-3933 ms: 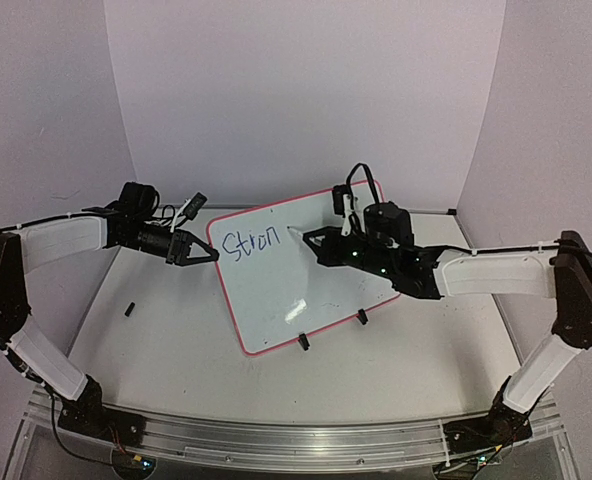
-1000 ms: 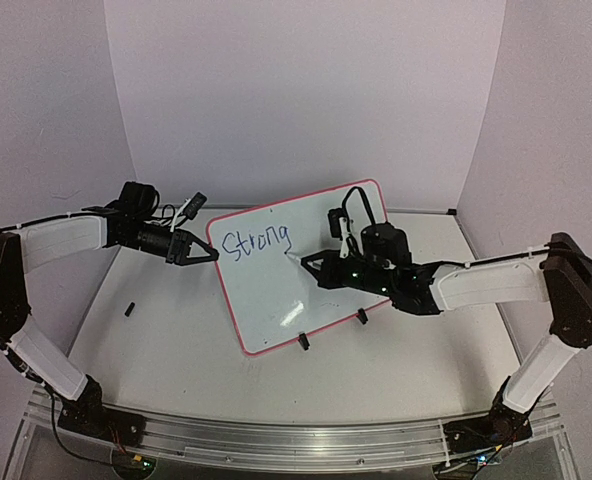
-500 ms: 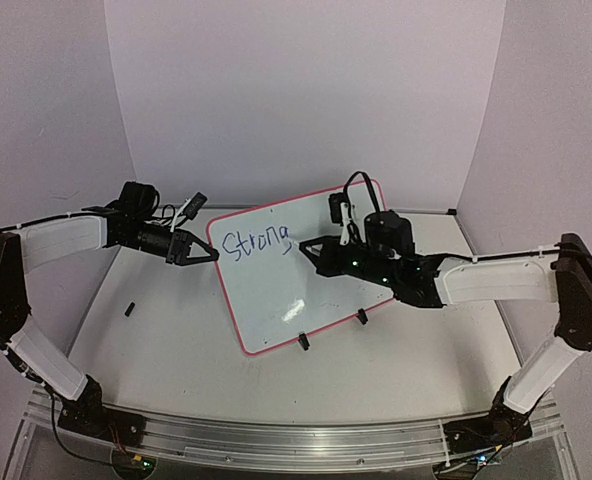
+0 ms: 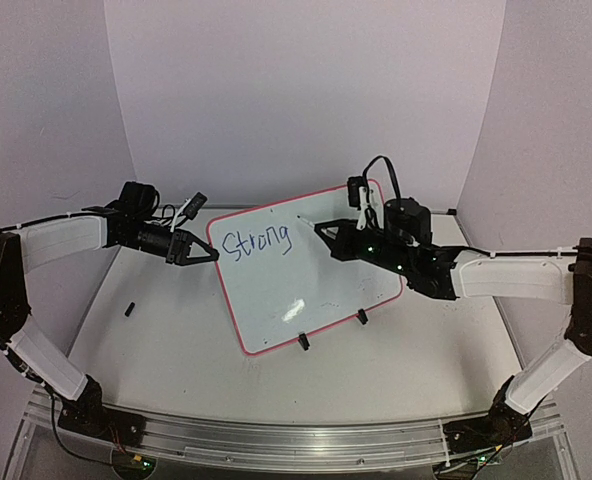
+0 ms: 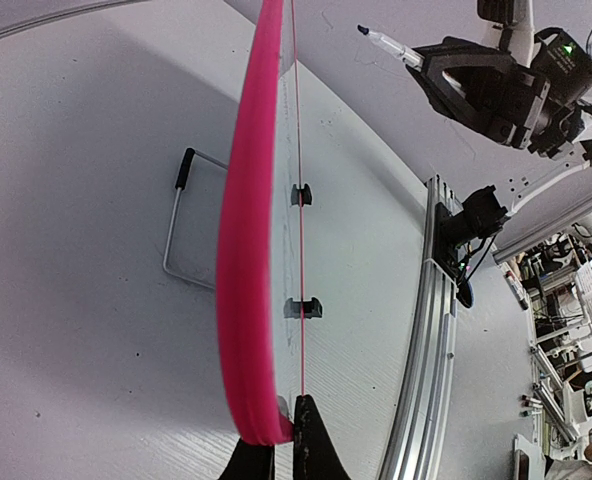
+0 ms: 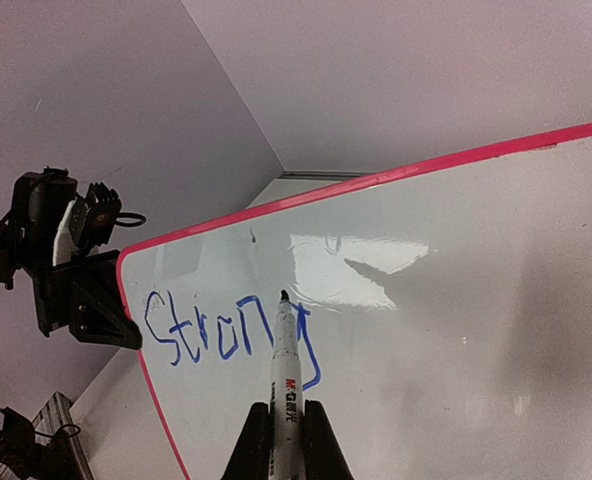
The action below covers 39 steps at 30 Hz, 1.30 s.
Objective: Write a sentence on the whiteboard
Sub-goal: Write on the whiteboard with the whiteboard.
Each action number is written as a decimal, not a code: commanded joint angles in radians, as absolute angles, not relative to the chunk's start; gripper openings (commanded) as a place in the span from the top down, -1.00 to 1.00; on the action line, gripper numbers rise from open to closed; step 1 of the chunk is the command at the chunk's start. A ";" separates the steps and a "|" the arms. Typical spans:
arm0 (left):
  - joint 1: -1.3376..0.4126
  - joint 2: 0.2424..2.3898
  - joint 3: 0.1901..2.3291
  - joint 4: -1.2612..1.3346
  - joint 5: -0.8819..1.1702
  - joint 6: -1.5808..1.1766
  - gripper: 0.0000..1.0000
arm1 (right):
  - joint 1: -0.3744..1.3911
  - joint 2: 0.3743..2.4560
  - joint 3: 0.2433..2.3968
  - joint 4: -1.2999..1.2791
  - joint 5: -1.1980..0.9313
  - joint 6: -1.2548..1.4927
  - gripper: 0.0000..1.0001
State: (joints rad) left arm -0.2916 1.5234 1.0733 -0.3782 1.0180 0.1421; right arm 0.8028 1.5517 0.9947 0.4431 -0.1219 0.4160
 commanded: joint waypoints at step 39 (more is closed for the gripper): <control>-0.295 1.519 1.117 -0.365 0.986 0.211 1.00 | 0.772 1.665 1.029 0.488 -0.113 0.432 1.00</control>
State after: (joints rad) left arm -0.2916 1.5234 1.0737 -0.3782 1.0180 0.1417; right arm 0.7803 1.6516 1.0046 0.4614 -0.1471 0.4202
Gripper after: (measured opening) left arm 0.037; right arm 0.068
